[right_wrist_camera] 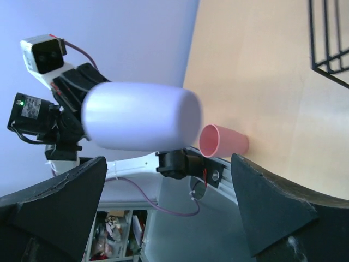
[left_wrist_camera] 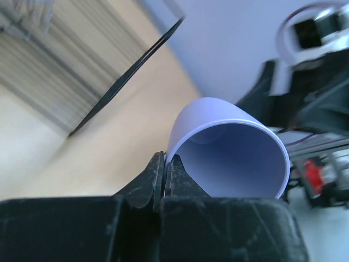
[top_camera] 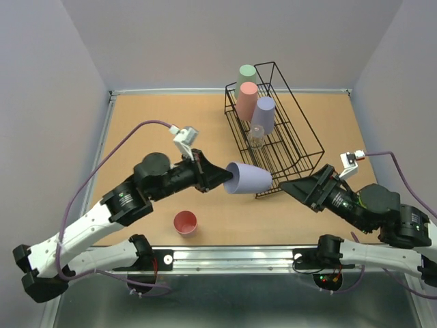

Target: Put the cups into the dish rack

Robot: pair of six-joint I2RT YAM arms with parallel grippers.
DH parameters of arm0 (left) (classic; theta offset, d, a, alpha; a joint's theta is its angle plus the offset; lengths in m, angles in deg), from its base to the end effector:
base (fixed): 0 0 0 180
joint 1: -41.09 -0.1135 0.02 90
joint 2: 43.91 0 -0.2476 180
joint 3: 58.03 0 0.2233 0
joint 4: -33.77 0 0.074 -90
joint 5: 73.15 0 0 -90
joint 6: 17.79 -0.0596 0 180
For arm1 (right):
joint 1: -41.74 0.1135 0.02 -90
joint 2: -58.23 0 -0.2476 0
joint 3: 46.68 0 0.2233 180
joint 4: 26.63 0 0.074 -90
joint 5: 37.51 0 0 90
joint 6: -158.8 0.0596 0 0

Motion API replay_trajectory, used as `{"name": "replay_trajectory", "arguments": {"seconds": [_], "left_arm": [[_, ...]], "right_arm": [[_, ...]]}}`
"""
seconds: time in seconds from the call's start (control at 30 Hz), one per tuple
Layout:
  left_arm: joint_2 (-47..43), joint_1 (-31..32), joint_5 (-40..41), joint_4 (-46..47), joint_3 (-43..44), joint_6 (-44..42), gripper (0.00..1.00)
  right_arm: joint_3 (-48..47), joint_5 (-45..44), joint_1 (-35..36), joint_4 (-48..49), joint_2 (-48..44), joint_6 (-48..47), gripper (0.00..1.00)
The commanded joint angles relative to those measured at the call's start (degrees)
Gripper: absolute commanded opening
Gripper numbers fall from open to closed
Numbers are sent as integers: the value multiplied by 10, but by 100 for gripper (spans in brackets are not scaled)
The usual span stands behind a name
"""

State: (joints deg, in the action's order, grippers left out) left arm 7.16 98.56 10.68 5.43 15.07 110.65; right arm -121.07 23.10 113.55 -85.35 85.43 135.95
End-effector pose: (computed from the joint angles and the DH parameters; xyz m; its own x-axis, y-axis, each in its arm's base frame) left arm 0.1042 -0.1753 0.3752 -0.6031 -0.2038 -0.7712 0.6648 0.4058 -0.6272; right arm 0.0512 0.0620 0.3653 -0.6487 0.5979 -0.4709 -0.2056 0.4580 0.8648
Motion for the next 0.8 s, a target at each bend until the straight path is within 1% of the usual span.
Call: {"name": "replay_trajectory", "arguments": {"seconds": [0.0,0.03,0.17,0.3,0.57,0.77], "left_arm": [[-47,-33,-71,186,-45,84,0],[-50,-37,-79,202,-48,101,0],[-38,-40,-116,266,-45,122,0],[-33,-41,-118,290,-50,132,0],[-37,-42,-124,367,-87,172,0],[-39,-41,-133,439,-123,211,0]], "right_arm": [[-15,38,2,121,36,-66,100],[-23,51,1,129,43,-74,100],[-32,74,2,183,78,-105,100],[-33,85,2,233,89,-119,100],[-18,86,2,301,60,-128,100],[-5,68,2,307,43,-128,100]]}}
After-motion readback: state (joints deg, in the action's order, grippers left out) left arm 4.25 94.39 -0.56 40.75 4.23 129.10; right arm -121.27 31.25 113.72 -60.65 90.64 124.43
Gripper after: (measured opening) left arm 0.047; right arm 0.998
